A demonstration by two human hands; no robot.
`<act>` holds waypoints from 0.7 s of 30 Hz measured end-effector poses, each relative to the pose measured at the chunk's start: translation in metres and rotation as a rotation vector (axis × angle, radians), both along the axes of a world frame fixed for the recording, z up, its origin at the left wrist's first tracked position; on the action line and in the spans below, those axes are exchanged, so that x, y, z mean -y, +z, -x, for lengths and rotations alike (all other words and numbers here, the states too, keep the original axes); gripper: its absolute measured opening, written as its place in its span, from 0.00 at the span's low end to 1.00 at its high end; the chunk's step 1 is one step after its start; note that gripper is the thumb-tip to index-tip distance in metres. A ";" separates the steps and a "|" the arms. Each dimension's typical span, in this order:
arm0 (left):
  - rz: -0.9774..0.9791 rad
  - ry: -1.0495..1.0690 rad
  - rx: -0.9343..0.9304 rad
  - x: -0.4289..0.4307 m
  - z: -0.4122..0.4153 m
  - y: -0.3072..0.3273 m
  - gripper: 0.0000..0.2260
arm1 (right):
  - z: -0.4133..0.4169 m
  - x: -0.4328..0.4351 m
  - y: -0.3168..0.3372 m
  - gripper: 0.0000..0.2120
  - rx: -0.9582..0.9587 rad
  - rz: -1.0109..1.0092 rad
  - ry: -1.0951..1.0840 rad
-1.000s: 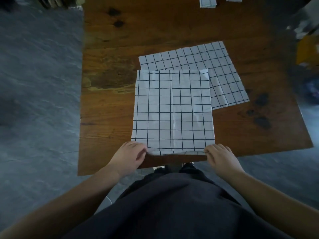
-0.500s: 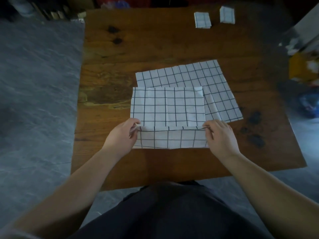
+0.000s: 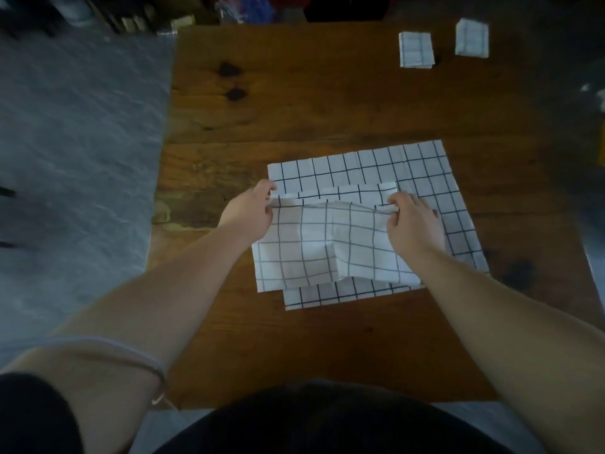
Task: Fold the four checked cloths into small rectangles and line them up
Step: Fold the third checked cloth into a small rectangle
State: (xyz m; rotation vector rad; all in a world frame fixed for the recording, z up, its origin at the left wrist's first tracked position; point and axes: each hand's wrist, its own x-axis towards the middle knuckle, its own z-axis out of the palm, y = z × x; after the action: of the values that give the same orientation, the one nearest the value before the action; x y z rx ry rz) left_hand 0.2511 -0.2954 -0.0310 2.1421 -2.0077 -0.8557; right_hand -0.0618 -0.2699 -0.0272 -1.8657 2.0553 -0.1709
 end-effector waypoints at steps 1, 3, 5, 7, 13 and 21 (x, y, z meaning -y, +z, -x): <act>-0.022 0.000 0.010 0.009 0.001 -0.004 0.21 | 0.000 0.010 -0.003 0.16 -0.004 -0.014 0.005; -0.077 -0.018 0.012 0.022 0.004 -0.013 0.23 | 0.000 0.026 -0.011 0.16 0.006 -0.032 0.027; -0.105 -0.047 0.031 0.029 0.008 -0.020 0.25 | -0.001 0.038 -0.020 0.15 0.013 -0.027 0.051; -0.080 -0.070 0.097 0.028 0.013 -0.021 0.26 | -0.001 0.049 -0.028 0.14 0.034 -0.016 0.046; 0.079 -0.170 -0.019 -0.028 0.048 -0.003 0.24 | -0.013 0.069 -0.030 0.19 0.127 -0.022 -0.009; 0.098 -0.455 0.047 -0.119 0.057 -0.026 0.22 | 0.022 0.025 0.005 0.20 0.405 0.001 -0.367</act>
State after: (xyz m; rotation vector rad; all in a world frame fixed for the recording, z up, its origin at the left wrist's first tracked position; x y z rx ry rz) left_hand 0.1945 -0.1768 -0.0573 1.6920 -2.5525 -0.7339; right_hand -0.0842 -0.2949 -0.0223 -1.3013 2.0735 -0.5898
